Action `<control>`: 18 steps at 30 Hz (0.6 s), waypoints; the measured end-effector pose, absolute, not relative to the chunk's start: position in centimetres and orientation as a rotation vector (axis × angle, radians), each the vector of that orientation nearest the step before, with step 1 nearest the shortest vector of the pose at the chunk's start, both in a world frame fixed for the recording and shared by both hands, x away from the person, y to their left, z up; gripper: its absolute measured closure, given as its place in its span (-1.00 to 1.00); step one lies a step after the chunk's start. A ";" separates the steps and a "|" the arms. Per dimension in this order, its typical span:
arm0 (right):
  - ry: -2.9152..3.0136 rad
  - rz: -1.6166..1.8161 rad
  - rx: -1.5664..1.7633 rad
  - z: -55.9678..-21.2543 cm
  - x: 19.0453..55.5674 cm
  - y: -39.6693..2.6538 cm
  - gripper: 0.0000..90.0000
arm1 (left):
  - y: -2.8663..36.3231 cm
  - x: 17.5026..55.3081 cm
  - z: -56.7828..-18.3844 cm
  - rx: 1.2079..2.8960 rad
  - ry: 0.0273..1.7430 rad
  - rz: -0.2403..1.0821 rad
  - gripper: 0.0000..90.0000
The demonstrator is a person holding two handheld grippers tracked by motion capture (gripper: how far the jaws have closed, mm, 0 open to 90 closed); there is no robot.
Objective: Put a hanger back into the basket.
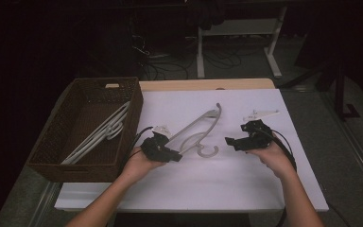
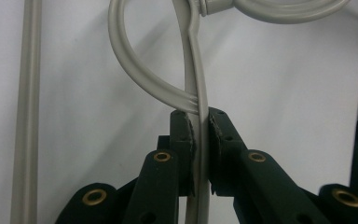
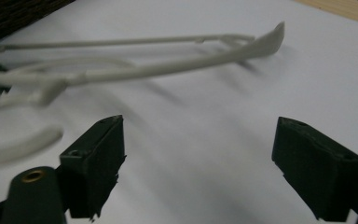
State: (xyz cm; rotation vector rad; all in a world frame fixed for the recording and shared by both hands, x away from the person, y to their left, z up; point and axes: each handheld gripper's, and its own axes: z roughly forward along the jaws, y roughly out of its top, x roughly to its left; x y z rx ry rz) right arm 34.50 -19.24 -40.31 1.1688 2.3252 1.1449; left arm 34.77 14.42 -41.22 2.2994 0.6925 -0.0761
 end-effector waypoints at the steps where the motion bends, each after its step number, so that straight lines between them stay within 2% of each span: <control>1: 2.324 1.155 1.164 -40.5 34.1 -19.3 -0.66 | 14.4 34.8 -40.8 2.293 0.699 -0.081 0.83; 12: 2.273 1.221 1.142 -41.9 30.8 -21.0 -0.77 | 14.1 35.1 -34.8 2.233 0.693 -0.036 0.82; 13: 2.284 1.226 1.123 -42.3 30.2 -21.3 -0.81 | 14.6 35.4 -33.1 2.224 0.688 -0.032 0.82; 18: 2.304 1.235 1.099 -42.8 29.8 -21.1 -0.87 | 16.1 35.9 -29.7 2.216 0.683 0.016 0.82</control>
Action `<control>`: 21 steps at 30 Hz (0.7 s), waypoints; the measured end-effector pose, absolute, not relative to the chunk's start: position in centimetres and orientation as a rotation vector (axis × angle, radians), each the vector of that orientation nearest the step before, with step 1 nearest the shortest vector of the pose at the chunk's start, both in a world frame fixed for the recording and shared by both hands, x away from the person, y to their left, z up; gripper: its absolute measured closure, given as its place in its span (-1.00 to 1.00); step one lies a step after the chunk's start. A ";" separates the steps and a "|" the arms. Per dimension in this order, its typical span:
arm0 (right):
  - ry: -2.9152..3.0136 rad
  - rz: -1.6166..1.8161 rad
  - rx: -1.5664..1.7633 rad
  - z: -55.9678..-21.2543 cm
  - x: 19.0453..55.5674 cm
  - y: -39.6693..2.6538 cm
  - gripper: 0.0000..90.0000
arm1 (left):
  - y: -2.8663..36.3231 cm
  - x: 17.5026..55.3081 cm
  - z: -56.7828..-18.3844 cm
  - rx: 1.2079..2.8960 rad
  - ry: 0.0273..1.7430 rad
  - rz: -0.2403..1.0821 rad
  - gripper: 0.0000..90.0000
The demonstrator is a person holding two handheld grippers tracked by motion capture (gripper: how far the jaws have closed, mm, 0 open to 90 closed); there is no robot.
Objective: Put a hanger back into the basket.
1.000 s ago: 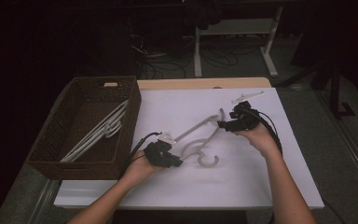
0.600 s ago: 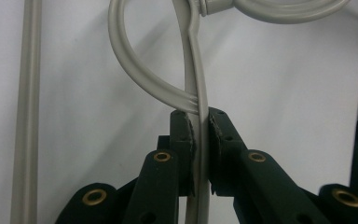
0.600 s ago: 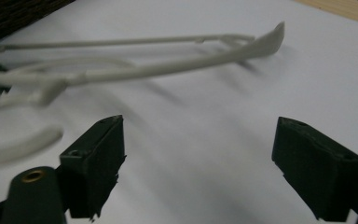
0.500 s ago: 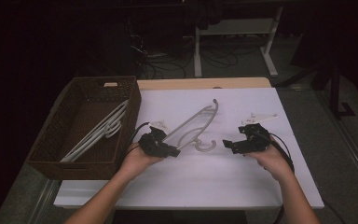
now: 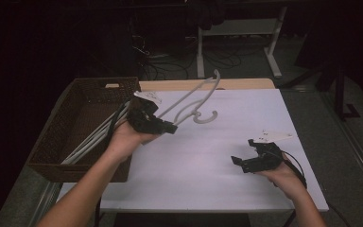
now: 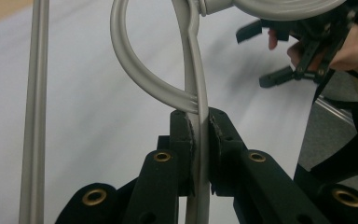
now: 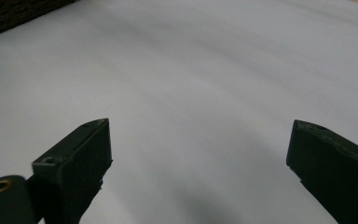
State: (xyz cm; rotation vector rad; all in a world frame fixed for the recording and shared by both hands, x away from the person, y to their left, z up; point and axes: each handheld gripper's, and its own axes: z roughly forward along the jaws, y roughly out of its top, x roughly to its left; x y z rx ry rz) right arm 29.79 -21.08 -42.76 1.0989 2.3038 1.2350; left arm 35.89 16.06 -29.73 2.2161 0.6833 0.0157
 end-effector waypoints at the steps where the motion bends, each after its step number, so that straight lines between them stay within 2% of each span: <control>1: 2.310 1.239 1.093 -42.8 29.8 -20.9 -0.90 | 16.5 36.0 -29.0 2.218 0.685 0.033 0.83; 10: 2.349 1.228 1.055 -43.2 29.8 -20.1 -0.93 | 23.9 36.9 -25.6 2.192 0.740 0.148 0.82; 21: 2.335 1.215 1.068 -43.2 29.9 -20.5 -0.93 | 33.8 36.0 -28.2 2.160 0.852 0.190 0.82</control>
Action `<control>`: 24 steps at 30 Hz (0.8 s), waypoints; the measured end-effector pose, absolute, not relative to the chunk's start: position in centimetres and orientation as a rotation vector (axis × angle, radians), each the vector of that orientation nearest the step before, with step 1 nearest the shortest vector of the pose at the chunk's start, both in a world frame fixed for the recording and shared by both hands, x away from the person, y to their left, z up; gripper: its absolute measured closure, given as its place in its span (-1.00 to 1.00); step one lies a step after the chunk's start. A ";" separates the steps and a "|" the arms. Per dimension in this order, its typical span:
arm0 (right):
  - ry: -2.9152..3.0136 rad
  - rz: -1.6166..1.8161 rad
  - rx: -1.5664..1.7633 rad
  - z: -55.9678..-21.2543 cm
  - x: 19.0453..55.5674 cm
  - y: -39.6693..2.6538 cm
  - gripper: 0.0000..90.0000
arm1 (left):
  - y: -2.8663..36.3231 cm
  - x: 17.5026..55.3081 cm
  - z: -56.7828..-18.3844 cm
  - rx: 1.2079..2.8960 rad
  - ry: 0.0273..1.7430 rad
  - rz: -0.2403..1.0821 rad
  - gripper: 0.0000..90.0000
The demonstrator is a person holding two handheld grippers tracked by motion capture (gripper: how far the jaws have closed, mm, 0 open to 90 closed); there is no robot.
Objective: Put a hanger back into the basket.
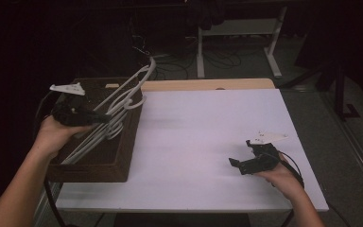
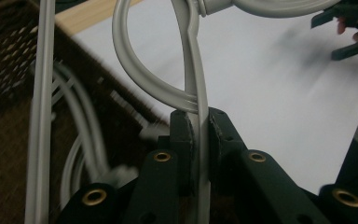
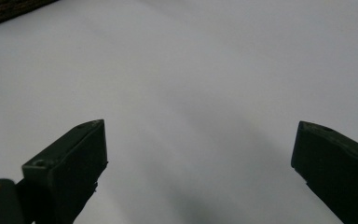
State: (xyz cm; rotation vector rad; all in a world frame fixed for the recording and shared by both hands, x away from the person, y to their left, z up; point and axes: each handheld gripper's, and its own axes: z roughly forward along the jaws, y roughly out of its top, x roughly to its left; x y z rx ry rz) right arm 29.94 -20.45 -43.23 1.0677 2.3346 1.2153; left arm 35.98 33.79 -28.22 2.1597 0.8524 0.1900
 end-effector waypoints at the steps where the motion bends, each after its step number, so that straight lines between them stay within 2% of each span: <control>1: 2.334 1.215 1.069 -43.2 30.0 -20.4 -0.93 | 34.6 35.9 -28.6 2.155 0.861 0.185 0.82; 10: 2.325 1.200 1.079 -43.3 30.1 -20.5 -0.93 | 40.2 34.9 -31.8 2.135 0.947 0.158 0.82; 19: 2.314 1.197 1.088 -43.2 30.2 -20.6 -0.93 | 41.8 35.6 -34.5 2.195 1.006 0.117 0.81; 20: 2.314 1.197 1.087 -43.2 30.1 -20.6 -0.93 | 41.8 35.6 -34.6 2.205 1.006 0.132 0.75; 21: 2.314 1.197 1.085 -43.2 30.1 -20.7 -0.93 | 42.0 35.5 -34.6 2.205 1.013 0.168 0.61; 22: 2.313 1.198 1.085 -43.1 30.1 -20.7 -0.93 | 42.1 35.5 -34.6 2.185 1.021 0.189 0.38; 24: 2.312 1.199 1.083 -43.0 30.1 -20.7 -0.93 | 42.5 35.4 -34.2 2.148 1.027 0.220 0.20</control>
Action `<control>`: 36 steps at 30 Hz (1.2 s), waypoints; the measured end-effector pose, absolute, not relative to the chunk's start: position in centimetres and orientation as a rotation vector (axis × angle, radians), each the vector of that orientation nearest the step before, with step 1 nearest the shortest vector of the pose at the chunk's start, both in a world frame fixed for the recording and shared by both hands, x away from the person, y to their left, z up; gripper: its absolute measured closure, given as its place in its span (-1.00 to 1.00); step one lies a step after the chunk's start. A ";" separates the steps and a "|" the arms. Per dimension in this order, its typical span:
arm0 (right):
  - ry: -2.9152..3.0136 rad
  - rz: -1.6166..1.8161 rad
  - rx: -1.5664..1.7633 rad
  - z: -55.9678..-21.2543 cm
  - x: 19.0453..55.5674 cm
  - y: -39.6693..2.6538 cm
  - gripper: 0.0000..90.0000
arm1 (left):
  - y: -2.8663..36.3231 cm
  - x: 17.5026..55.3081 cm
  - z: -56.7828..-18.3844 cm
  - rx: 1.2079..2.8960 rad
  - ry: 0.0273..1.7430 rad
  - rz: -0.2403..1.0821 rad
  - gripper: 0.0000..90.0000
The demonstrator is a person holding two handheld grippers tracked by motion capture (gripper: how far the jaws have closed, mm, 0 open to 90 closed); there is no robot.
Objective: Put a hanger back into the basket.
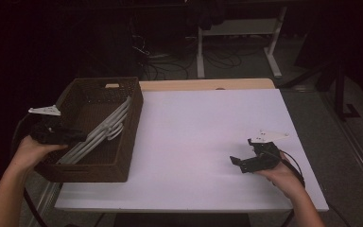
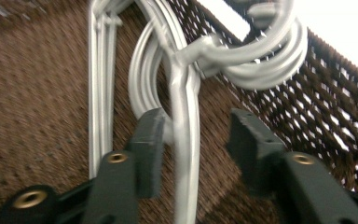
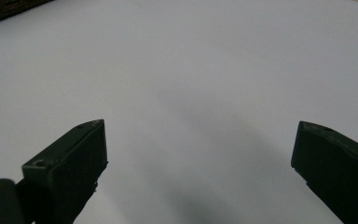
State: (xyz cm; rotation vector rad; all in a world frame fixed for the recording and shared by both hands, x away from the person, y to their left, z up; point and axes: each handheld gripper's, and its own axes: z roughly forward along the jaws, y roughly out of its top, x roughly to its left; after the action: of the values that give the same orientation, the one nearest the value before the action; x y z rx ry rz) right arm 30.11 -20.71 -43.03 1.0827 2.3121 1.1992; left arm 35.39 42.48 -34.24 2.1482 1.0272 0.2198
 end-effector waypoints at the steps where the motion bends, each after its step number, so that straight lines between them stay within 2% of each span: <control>1: 2.311 1.201 1.081 -43.0 30.1 -20.7 -0.93 | 42.5 35.3 -34.0 2.125 1.030 0.232 0.11; 4: 2.308 1.207 1.070 -42.6 30.1 -20.7 -0.93 | 42.2 35.0 -33.5 2.092 1.011 0.248 -0.11; 8: 2.313 1.216 1.054 -42.1 30.0 -20.5 -0.93 | 41.0 34.5 -33.0 2.056 0.963 0.249 -0.28; 19: 2.329 1.272 0.991 -38.8 29.7 -20.0 -0.94 | 33.1 32.7 -32.4 1.986 0.768 0.230 -0.68; 23: 2.325 1.294 0.976 -37.6 29.5 -20.2 -0.95 | 30.9 31.9 -32.7 1.977 0.721 0.206 -0.73; 27: 2.320 1.313 0.964 -36.5 29.4 -20.2 -0.96 | 29.3 31.4 -33.1 1.980 0.700 0.196 -0.88; 32: 2.323 1.306 0.937 -35.6 29.5 -20.1 -0.97 | 28.8 31.5 -33.9 1.960 0.698 0.179 -1.00; 36: 2.319 1.306 0.935 -35.3 29.7 -20.0 -0.97 | 28.7 31.5 -34.3 1.960 0.695 0.171 -1.00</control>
State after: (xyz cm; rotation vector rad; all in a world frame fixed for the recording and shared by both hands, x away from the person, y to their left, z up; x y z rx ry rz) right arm 29.68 -20.02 -35.30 0.9346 2.3191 1.3064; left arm 31.48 28.71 -34.26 1.9600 0.6948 0.1708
